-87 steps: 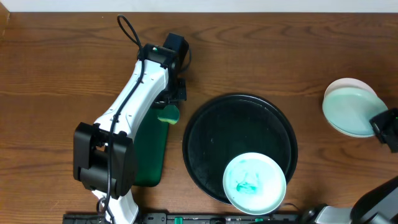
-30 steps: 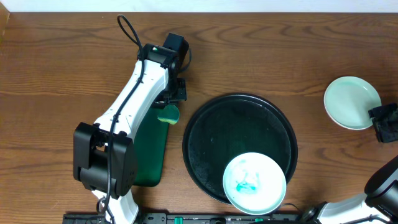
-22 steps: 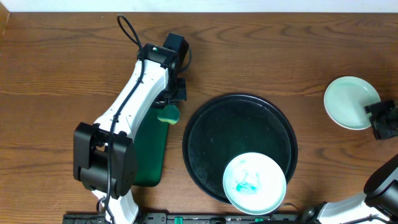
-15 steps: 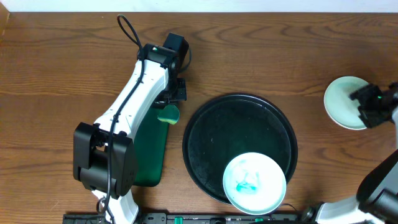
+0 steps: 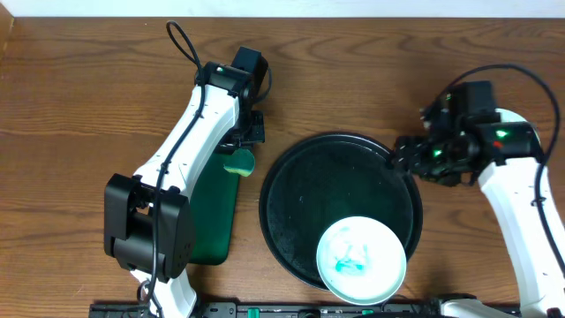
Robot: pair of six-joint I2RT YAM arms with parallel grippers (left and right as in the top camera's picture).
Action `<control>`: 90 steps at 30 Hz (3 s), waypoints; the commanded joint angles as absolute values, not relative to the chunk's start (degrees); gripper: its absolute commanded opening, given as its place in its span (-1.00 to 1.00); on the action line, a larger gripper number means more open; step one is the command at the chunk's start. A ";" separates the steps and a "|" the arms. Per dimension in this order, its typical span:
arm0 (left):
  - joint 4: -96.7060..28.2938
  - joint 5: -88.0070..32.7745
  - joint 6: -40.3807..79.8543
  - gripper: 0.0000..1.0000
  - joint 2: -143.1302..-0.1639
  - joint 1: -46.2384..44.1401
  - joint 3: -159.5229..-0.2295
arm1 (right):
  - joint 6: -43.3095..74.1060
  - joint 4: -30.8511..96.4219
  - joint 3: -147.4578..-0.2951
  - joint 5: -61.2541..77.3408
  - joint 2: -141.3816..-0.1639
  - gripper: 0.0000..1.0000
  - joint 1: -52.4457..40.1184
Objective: Clean dirty plates on tray and stack at the side
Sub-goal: 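Move the right gripper to grip the rim of the last plate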
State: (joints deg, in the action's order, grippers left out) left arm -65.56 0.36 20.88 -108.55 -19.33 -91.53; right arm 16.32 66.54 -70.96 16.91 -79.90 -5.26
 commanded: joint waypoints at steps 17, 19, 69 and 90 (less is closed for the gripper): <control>-65.45 0.67 19.07 -0.86 -108.33 -19.20 -91.35 | 12.82 60.80 -47.00 18.87 -80.05 0.38 -15.00; -65.45 0.67 19.07 -0.86 -108.33 -19.20 -91.35 | 12.82 59.90 -45.98 20.12 -80.05 0.38 -15.00; -65.08 0.64 19.09 -0.86 -108.33 -19.20 -91.35 | 20.47 45.71 -40.14 4.95 -80.03 0.57 -13.93; -65.12 0.62 19.09 -0.86 -108.33 -19.20 -91.35 | 18.76 39.18 -34.48 15.53 -80.03 -0.98 -13.98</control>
State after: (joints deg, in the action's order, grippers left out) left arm -64.88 0.36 19.44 -108.55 -19.33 -91.53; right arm 16.88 39.35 -34.65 15.03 -79.79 -14.41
